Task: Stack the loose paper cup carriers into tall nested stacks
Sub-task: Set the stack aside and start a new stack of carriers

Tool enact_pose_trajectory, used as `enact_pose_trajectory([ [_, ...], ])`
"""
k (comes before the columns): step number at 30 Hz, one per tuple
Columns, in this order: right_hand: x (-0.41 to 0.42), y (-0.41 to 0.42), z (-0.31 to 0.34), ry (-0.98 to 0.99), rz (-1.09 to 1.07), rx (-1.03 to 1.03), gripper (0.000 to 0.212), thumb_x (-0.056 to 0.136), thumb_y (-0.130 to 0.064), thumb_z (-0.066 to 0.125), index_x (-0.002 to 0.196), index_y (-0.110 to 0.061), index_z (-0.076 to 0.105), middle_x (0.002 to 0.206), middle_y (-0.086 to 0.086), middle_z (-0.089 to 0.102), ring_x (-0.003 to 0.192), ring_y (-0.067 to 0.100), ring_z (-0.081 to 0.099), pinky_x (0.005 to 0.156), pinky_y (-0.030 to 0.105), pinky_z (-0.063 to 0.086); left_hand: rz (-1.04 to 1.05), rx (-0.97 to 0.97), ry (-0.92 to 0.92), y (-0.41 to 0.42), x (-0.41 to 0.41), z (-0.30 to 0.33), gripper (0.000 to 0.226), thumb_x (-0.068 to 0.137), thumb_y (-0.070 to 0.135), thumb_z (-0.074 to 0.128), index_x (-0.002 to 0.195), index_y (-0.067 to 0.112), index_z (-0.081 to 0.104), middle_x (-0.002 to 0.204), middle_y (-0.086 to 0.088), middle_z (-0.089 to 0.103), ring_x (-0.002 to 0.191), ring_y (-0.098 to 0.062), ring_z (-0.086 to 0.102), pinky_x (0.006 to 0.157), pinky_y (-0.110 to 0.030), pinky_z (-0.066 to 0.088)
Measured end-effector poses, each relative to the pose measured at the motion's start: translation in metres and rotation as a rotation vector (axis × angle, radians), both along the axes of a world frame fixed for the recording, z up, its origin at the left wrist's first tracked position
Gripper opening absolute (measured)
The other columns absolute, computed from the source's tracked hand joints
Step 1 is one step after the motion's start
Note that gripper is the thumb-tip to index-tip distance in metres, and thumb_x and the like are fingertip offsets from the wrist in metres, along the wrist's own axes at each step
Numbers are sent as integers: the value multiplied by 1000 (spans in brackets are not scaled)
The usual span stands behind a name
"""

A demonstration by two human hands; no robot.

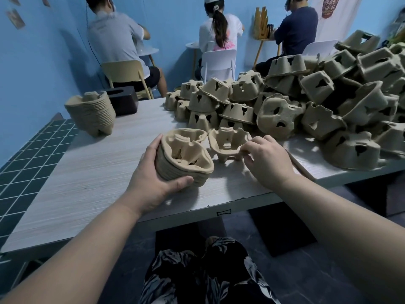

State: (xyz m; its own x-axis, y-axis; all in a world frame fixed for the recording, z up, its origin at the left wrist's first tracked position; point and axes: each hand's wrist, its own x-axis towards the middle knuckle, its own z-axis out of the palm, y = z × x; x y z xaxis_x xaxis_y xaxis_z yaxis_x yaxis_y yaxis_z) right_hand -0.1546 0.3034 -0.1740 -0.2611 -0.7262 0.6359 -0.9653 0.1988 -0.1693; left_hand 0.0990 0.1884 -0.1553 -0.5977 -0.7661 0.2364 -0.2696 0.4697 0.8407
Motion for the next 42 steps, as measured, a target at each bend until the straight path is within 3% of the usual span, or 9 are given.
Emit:
enact_pose_trajectory([
  [4,4,2,5,-46,22,-221,5,73,-5,70,74,-7,65,71,6,59,64,30,56,57,25,36,-5,6,9,1,1,0,128,40,63,81,151,37,22,147,13,39,132,-3,39,104,-15,29],
  [9,37,2,28,-167,233,-381,4,77,-6,68,79,-6,64,73,3,60,58,17,54,54,35,50,-13,8,23,1,1,1,122,49,51,92,149,38,23,144,15,40,129,1,41,100,-9,30],
  [13,57,2,27,-103,420,-296,2,78,-7,67,78,-6,66,72,4,60,57,19,57,50,38,50,-22,31,58,2,1,1,118,47,45,91,147,37,28,136,21,44,120,17,42,87,2,34],
  [23,67,-7,22,-44,581,-134,23,90,-22,56,100,-8,71,93,6,69,77,20,64,67,30,52,2,30,57,-2,15,3,128,42,52,90,151,35,24,143,15,45,129,1,46,108,-21,37],
  [27,54,-28,30,-151,352,-123,25,88,-17,59,112,-11,66,105,4,66,89,19,60,77,33,51,55,27,36,-8,32,8,129,45,50,92,151,33,23,145,14,42,132,-5,43,111,-26,33],
  [31,47,-64,31,-219,193,158,48,85,-22,65,131,-20,53,132,1,52,117,26,46,95,32,37,78,39,37,-13,45,9,122,49,37,88,152,30,24,144,12,43,131,-6,43,112,-26,32],
  [35,59,-92,26,-152,175,325,48,84,-25,66,130,-23,52,143,-1,40,121,27,40,97,33,36,105,58,47,-17,51,9,122,47,36,86,152,29,25,144,11,44,130,-5,44,109,-22,32],
  [38,66,-103,20,-59,174,306,28,87,-22,58,114,-20,64,130,2,52,112,28,44,90,32,38,122,59,46,-19,54,9,122,47,38,86,152,31,24,144,12,43,129,-3,42,107,-19,31],
  [42,66,-103,15,95,176,83,9,80,-19,69,77,-10,70,78,5,66,79,32,53,67,32,45,149,56,33,-24,56,8,124,46,42,85,152,31,22,146,11,40,132,-5,40,111,-22,29],
])
